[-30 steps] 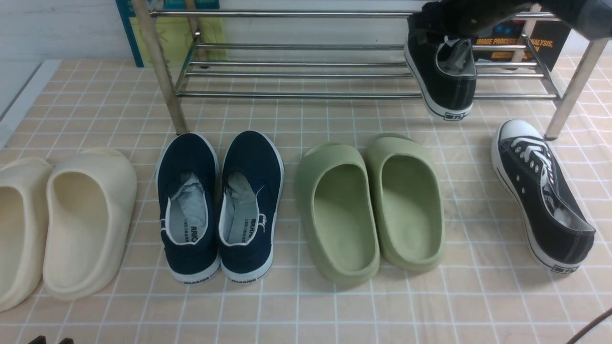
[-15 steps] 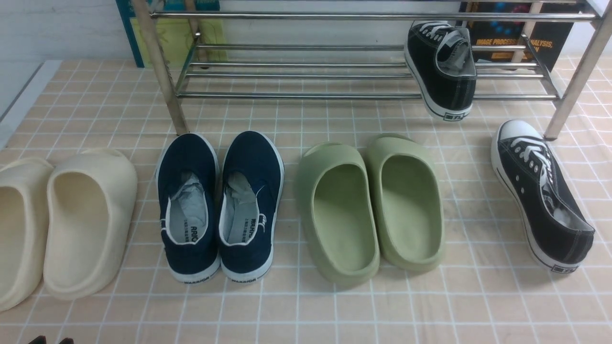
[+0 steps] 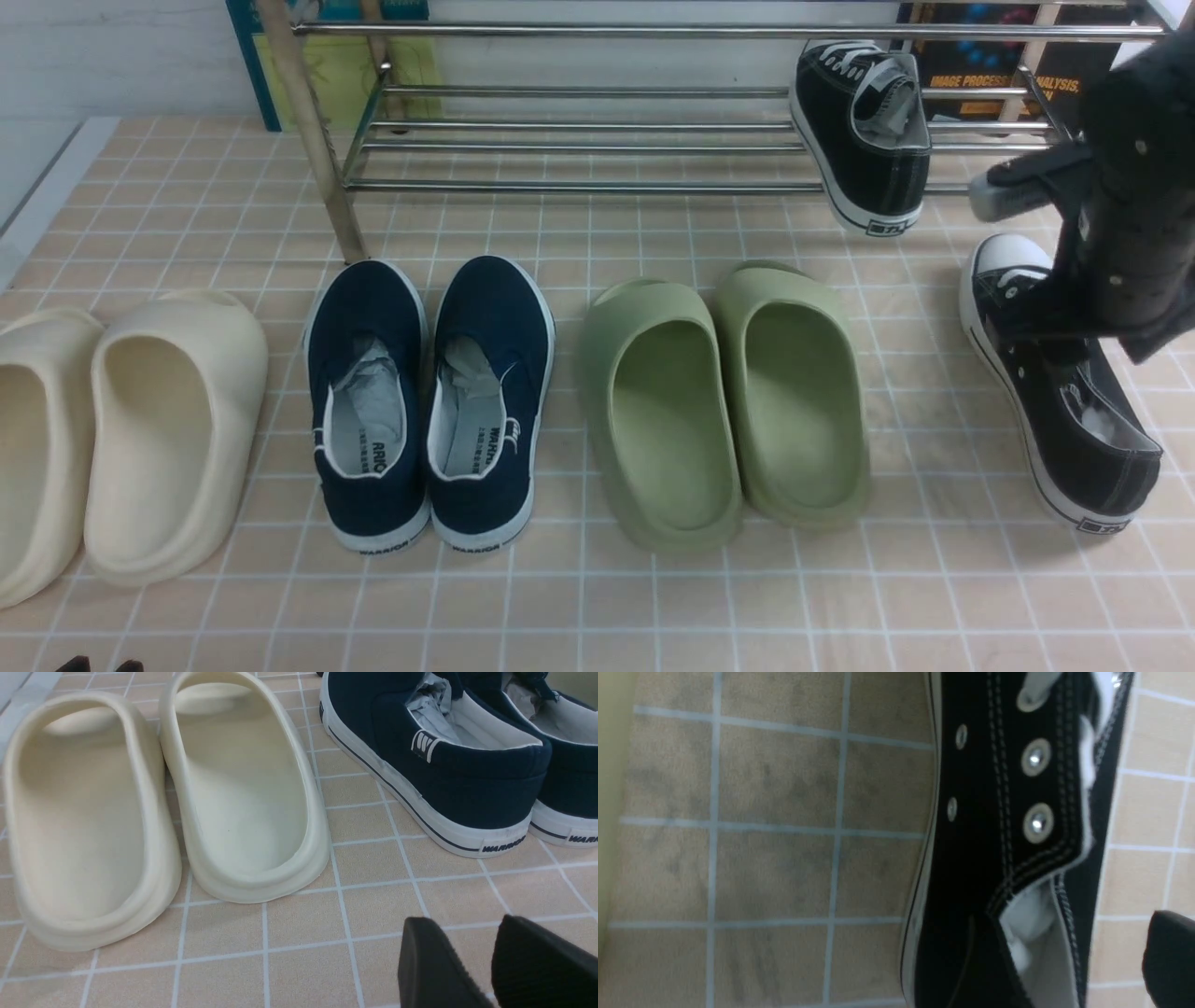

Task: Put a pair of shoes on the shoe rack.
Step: Use the right arm to grab the shoe closest to it, then use the right arm to put a shoe into the shoe rack

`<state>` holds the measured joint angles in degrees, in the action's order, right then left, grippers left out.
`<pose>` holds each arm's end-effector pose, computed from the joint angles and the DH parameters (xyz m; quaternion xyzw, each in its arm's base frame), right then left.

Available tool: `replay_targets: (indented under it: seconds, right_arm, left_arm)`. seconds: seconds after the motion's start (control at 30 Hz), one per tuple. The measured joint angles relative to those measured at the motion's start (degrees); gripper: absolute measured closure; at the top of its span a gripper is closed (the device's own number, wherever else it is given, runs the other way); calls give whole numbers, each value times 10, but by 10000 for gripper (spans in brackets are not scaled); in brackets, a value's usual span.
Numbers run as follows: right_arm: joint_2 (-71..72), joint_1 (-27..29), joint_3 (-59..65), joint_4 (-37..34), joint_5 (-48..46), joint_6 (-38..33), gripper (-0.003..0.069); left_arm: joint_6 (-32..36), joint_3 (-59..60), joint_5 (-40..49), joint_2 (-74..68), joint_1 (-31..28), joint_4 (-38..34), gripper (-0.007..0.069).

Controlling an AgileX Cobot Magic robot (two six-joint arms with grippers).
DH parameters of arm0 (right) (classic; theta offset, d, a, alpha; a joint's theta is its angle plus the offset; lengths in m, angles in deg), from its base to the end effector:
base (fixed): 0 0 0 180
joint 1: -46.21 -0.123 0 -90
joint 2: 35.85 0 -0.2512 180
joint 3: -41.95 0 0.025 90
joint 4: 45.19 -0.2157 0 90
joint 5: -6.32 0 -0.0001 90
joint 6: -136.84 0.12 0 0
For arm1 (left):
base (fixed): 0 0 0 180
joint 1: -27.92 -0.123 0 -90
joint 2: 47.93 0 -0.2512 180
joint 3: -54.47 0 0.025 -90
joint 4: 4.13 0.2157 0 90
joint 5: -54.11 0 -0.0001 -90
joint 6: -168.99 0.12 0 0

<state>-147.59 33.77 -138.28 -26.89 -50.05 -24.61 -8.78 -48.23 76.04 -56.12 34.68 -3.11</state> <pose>0.3289 0.0404 0.1879 -0.0212 0.9843 -0.1080 0.1381 0.0784 -0.0085 0.1647 0.0678 0.8032 -0.0158 0.5917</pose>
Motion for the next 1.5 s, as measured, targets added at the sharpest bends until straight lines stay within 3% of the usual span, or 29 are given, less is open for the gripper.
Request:
replay_targets:
  seconds: [0.23, 0.5, 0.87, 1.17, 1.5]
  right_arm:
    - [-8, 55, 37, -41, 93, 40, 222]
    - [-44, 68, 34, -112, 116, -25, 269]
    - [-43, 71, 30, -122, 119, -86, 601]
    - [26, 68, 40, -161, 107, -91, 601]
    - [49, 68, 40, -157, 105, -90, 601]
  left_arm:
    - [0, 0, 0, 0, 0, 0, 385]
    - [0, 0, 0, 0, 0, 0, 385]
    - [0, 0, 0, 0, 0, 0, 385]
    - [0, 0, 0, 0, 0, 0, 385]
    - [0, 0, 0, 0, 0, 0, 385]
